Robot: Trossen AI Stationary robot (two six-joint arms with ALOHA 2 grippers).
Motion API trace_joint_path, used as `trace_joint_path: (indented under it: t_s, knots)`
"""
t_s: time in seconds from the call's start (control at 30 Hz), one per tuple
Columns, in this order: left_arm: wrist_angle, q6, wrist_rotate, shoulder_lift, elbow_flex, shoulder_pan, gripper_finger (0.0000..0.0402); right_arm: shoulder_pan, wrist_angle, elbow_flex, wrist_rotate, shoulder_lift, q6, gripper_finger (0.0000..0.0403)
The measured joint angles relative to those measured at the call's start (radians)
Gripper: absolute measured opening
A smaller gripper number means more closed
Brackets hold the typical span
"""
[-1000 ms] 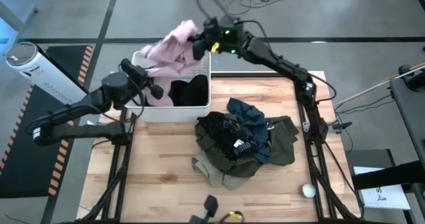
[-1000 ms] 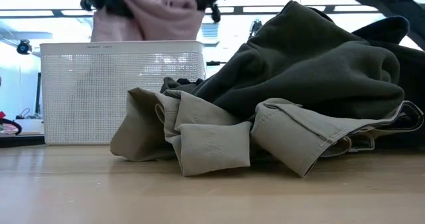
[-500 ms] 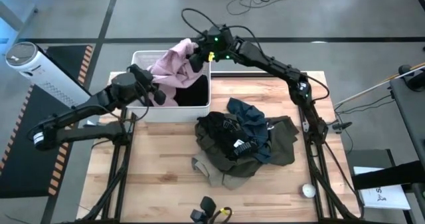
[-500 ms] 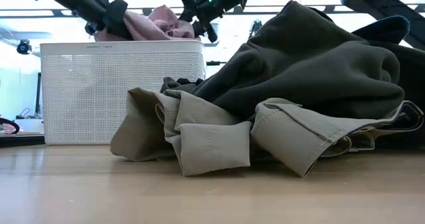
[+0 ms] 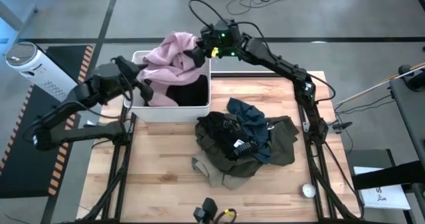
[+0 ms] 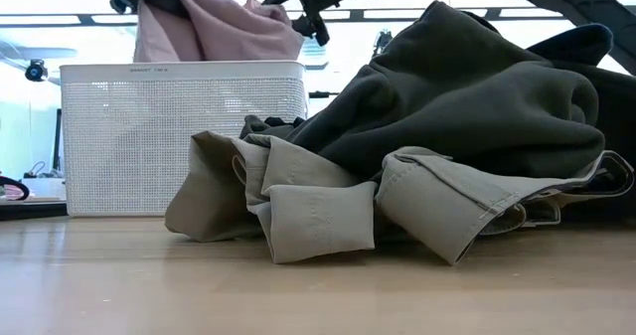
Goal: Sort clothes
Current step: Put the pink shirt into the white bin
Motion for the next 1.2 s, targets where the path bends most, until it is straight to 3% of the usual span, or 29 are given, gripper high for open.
trace_joint_path:
  t_s: [0.23,0.57,0.63,0.77,0.87,1.03,1.2]
  knots:
    - [-0.146,-0.016,-0.006,-0.001,0.074,0.000,0.0275,-0.001,-0.063,-0.002,-0.025,0.062,0.010,0.0276]
    - [-0.311,-0.017,-0.053,0.004,0.080,0.000,0.0260,-0.002,-0.120,-0.002,-0.029,0.037,-0.090,0.0290]
    - [-0.377,-0.031,-0.025,0.008,0.087,0.000,0.0258,-0.001,-0.117,-0.001,-0.032,0.013,-0.132,0.0289]
    - [-0.483,-0.081,0.136,0.035,0.118,0.000,0.0254,0.004,-0.112,-0.001,-0.032,-0.030,-0.211,0.0280]
    - [-0.487,-0.085,0.212,0.056,0.136,0.000,0.0250,0.005,-0.101,-0.001,-0.032,-0.065,-0.227,0.0272]
    - [-0.410,-0.085,0.225,0.088,0.152,0.000,0.0242,0.011,-0.125,-0.001,-0.032,-0.140,-0.264,0.0257]
    - [-0.368,-0.064,0.105,0.120,0.120,0.001,0.0201,0.036,-0.250,-0.001,-0.027,-0.236,-0.363,0.0203]
